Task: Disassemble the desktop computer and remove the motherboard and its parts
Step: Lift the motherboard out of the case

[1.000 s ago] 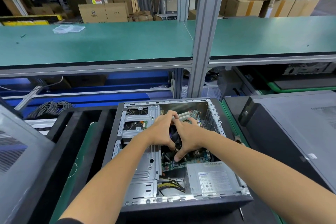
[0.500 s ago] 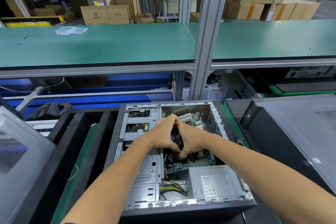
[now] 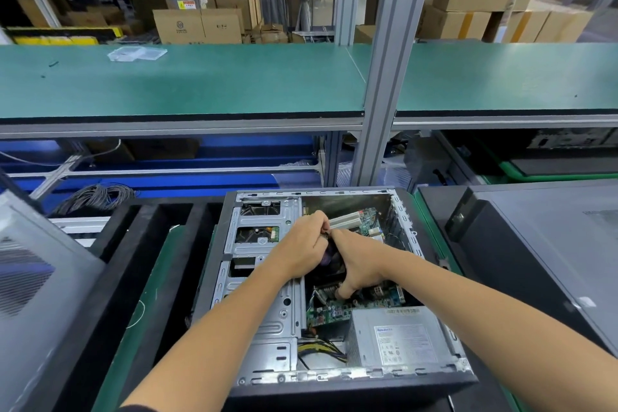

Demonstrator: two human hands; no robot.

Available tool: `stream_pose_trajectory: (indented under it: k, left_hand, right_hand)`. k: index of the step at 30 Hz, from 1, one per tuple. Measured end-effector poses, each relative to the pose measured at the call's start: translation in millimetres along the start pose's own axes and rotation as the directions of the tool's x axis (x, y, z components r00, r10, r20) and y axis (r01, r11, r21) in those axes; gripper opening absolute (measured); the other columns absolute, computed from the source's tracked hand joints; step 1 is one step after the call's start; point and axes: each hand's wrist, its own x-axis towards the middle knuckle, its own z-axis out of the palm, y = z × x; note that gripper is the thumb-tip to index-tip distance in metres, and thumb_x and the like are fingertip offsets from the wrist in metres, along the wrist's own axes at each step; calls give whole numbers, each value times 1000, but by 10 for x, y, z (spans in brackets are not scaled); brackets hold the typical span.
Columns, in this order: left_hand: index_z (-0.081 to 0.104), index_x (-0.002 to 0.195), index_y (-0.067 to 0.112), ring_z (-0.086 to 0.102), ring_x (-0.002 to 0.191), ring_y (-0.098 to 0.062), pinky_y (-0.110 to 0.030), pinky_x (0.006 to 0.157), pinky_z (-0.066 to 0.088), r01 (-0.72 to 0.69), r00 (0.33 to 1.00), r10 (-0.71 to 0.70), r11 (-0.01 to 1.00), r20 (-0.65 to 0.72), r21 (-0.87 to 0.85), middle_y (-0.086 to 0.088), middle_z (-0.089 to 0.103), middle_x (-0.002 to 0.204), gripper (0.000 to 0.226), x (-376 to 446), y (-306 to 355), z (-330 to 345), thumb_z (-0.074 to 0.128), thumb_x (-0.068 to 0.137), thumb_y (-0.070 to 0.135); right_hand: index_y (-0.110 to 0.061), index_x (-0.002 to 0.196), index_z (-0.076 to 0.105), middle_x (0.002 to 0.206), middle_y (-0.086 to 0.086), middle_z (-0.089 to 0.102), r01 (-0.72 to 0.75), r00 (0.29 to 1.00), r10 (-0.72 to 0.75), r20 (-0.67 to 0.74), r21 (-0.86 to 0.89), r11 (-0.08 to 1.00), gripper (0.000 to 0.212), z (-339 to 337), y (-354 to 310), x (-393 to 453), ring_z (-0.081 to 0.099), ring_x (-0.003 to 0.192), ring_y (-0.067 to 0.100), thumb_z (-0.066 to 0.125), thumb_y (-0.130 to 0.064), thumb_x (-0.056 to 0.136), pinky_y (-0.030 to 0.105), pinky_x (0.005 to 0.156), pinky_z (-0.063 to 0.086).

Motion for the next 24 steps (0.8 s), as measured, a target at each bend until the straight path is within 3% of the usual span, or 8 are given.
stream_pose_trajectory:
  k: [6,13,24]
  left_hand:
    - [42,86,13,37,76,-17,-30,65,28,-27,1000,26,997,9,76,-1,45,80,10,12,-21,22,35,80,18]
    - [41,83,7,41,71,-24,-37,61,32,-9,1000,9,999,8,34,-9,48,77,10,6,52,-9,37,78,14]
    - [43,85,12,45,71,-24,-40,65,37,3,1000,-1,999,29,-49,-9,52,75,8,6,64,-33,36,82,13]
  right_hand:
    - [-20,96,34,98,0,44,-18,1000,18,-9,-54,998,71,-30,106,-73,49,87,20,86,-39,50,40,73,52]
    - [-19,95,36,86,-6,44,8,1000,-7,8,-83,997,68,-266,-30,10,44,68,7,85,-40,52,25,49,36]
    - [-17,98,38,86,-4,48,-8,1000,11,23,-125,992,69,-350,-120,-72,49,69,11,84,-46,55,28,52,40]
